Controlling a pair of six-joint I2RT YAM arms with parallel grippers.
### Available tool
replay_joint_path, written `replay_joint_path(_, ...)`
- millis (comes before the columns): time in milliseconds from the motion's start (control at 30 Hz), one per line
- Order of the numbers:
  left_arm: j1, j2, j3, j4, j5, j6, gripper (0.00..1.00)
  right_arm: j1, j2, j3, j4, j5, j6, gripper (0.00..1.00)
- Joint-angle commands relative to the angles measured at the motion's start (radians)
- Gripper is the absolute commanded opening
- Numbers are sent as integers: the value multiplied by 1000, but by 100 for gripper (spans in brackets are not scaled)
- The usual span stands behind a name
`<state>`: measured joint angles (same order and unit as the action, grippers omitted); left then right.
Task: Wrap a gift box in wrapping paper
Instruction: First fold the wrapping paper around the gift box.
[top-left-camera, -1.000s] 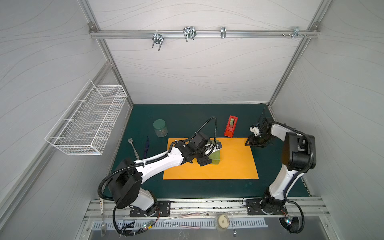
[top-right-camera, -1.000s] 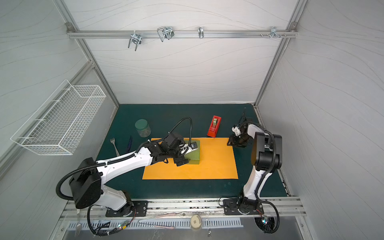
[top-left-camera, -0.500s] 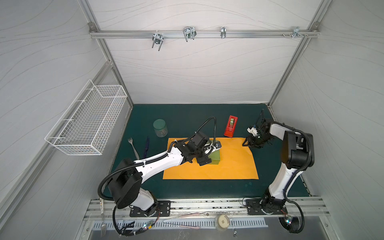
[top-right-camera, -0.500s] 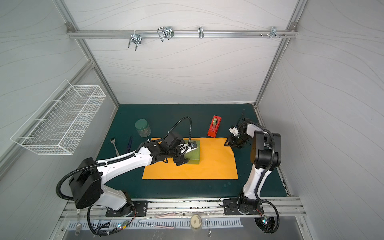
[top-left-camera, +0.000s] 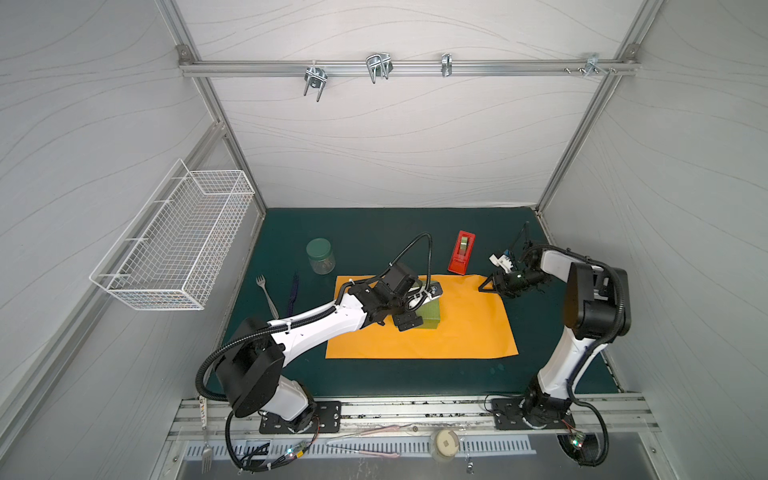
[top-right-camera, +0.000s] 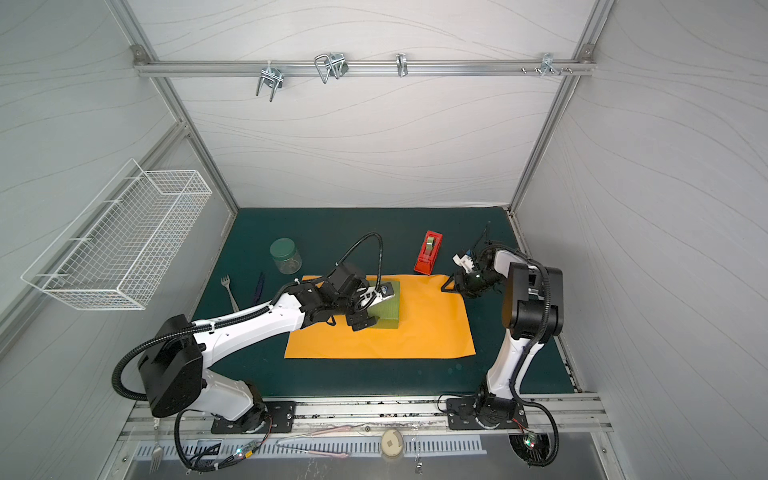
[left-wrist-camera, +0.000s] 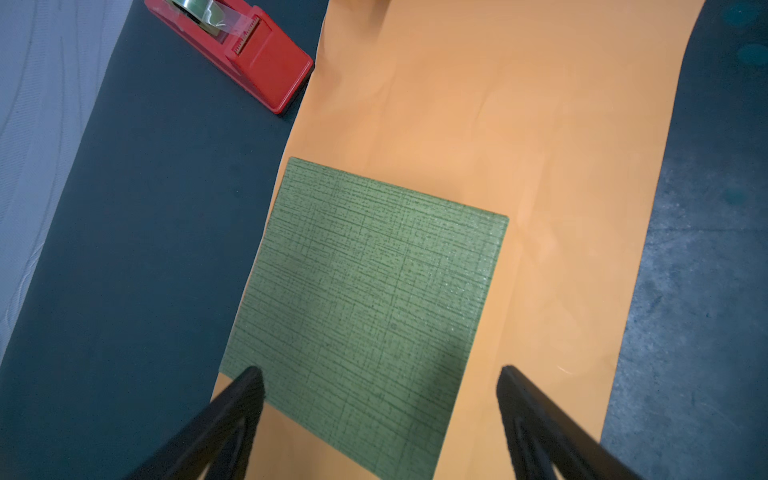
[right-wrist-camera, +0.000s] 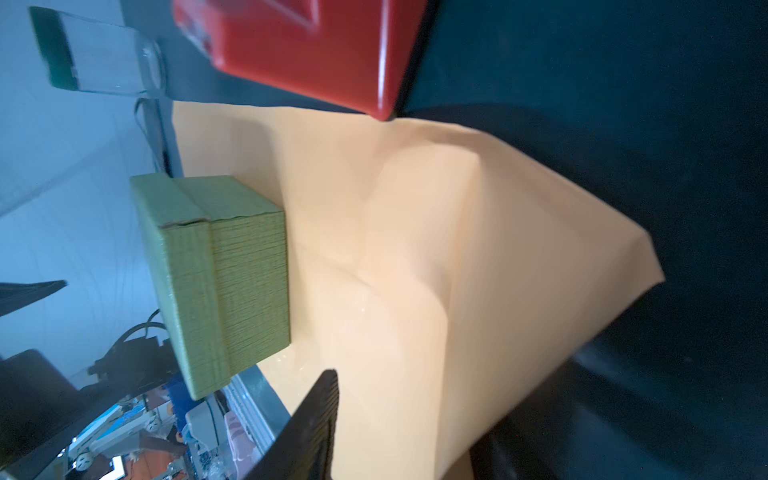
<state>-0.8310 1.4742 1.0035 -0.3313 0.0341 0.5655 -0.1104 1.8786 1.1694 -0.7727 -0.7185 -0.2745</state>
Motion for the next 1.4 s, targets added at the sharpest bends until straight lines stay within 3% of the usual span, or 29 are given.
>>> replay_joint_path(0, 6, -14, 7, 34, 3, 11, 90, -6, -41, -13, -59, -76, -86, 48)
replay_joint_path(333, 6, -9, 37, 16, 20, -30, 89, -21, -99, -54, -96, -96, -100, 47)
replay_joint_path(767, 22, 19, 91, -29, 39, -121, 88, 0, -168, -77, -110, -59, -51, 16)
replay_joint_path(967, 47, 48, 190, -149, 120, -240, 88, 58, -234, -91, -109, -118, -28, 17)
replay_joint_path(1133, 67, 78, 254, -202, 205, -382, 87, 110, -271, -97, -95, -165, -29, 24)
replay_joint_path(1367, 98, 144, 365, -242, 273, -501, 85, 144, -261, -109, -66, -97, 8, 27)
